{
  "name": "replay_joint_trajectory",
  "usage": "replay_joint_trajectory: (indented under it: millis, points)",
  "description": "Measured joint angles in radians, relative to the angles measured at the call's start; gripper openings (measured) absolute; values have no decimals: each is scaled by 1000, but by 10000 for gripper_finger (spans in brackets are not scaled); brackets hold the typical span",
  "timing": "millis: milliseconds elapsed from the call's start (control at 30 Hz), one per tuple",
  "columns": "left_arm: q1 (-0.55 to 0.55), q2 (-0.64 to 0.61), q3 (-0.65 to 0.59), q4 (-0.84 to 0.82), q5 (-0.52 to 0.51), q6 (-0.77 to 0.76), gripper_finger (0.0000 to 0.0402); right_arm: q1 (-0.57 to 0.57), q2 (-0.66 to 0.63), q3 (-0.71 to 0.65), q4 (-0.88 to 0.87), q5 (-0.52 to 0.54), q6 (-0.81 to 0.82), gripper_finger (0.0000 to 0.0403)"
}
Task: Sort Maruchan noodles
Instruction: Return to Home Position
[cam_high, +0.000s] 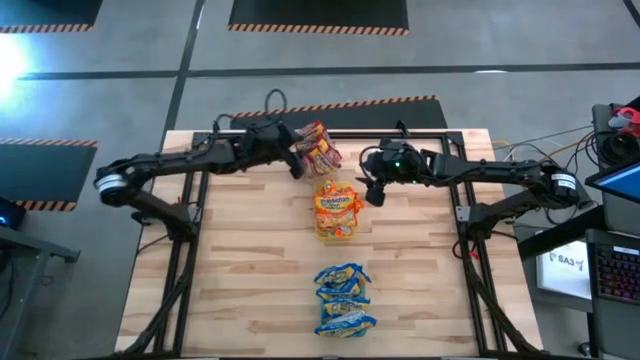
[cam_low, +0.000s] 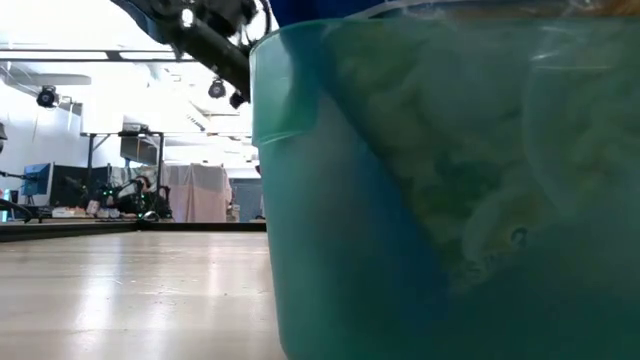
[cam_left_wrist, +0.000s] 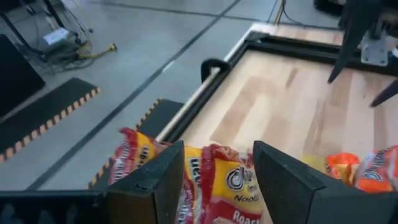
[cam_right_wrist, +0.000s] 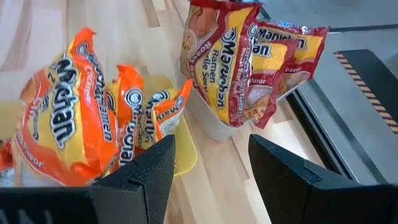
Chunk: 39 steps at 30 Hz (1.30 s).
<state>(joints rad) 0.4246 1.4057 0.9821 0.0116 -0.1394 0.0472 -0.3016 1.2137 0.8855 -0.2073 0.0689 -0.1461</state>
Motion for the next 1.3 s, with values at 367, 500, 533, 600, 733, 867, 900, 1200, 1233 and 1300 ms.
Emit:
replay_joint_trajectory:
  millis: [367,500,533,600,733,867,900,1200,1233,1300]
  points:
    - [1,-452,-314,-89,-35,-55,174,-51,-14,-46,-30,-13,-4,194]
    - [-5,-634,-469,-29,-33,-117,174,-58,-26,-48,-18,-80,-4,194]
    - [-5,-676,-504,-15,-34,-128,174,-58,-28,-50,-19,-98,-4,194]
    - [-5,-752,-570,6,-34,-152,174,-57,-32,-58,-20,-141,-4,194]
    - [-5,-882,-681,14,-34,-198,174,-57,-37,-94,-22,-212,22,194]
    - [-5,-974,-776,36,-34,-234,174,-57,-47,-139,-23,-227,42,194]
    - [-5,-991,-797,52,-34,-242,174,-57,-49,-150,-23,-228,49,194]
    - [-5,-1070,-933,140,-33,-278,174,-57,-92,-246,19,-232,94,194]
    - [-5,-1073,-948,157,-33,-283,174,-57,-98,-261,33,-235,101,194]
    - [-5,-1073,-972,179,-32,-297,174,-57,-108,-289,64,-235,114,194]
